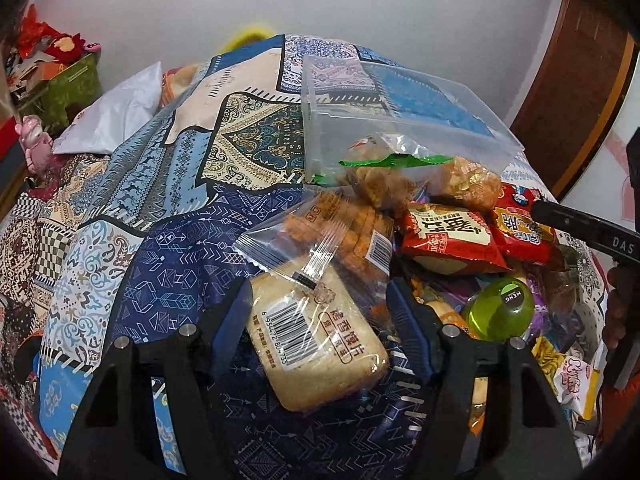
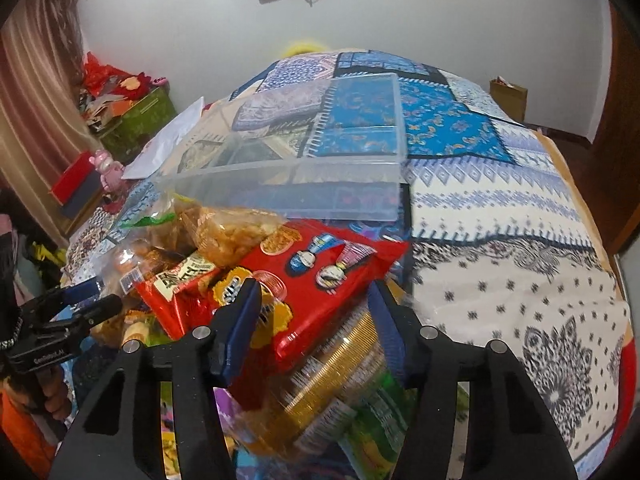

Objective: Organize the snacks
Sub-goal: 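Reach the left tool to the wrapped bread cake while the right tool reaches the red chip bag, then grasp and lift the bread cake with left tool while right tool lifts red chip bag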

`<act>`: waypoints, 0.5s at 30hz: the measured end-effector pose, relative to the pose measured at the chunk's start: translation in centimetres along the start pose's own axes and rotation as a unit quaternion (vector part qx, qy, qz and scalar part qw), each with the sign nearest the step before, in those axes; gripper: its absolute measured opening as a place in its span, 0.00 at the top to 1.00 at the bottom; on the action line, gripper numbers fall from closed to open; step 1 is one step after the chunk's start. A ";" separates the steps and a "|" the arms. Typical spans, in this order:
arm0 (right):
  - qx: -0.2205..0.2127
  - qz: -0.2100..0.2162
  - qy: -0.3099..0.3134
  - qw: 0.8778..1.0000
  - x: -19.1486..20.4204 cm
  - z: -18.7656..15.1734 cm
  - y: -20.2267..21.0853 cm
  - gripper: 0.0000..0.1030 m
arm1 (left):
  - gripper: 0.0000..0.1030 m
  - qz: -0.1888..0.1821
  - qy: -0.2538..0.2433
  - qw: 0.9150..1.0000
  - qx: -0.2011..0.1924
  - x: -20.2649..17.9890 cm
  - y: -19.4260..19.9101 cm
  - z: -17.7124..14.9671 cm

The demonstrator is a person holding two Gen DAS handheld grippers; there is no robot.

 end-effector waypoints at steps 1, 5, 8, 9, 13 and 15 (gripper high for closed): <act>0.002 0.000 0.002 1.000 0.1 0.2 -0.2 0.49 | 0.33 0.000 -0.001 1.000 0.001 0.1 0.0 0.0; 0.016 0.008 0.007 1.000 0.6 0.6 -1.2 0.47 | 0.31 -0.003 -0.005 1.000 0.006 0.1 0.1 -0.2; 0.030 0.001 0.015 0.999 1.0 0.3 -2.1 0.47 | 0.27 0.000 -0.004 1.000 0.010 0.3 0.1 -0.6; 0.029 0.000 0.016 0.999 1.1 0.3 -2.1 0.47 | 0.26 0.000 -0.003 1.000 0.013 0.3 0.0 -0.8; 0.038 0.006 0.022 0.999 1.4 0.1 -2.4 0.40 | 0.26 -0.007 0.007 0.999 0.038 0.8 -1.1 -1.4; 0.044 0.005 0.026 0.999 1.5 0.2 -2.7 0.37 | 0.26 -0.015 0.021 0.998 0.052 1.1 -1.8 -1.5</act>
Point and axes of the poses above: each gripper's, at about its wrist camera, not at the fingertips, and y roughly against the way its jaws point, x to its left, z to its top, the point moved 6 cm from there along -y, roughly the way its jaws point, and after that the axes turned 13 degrees about x, right-handed, at the moved point
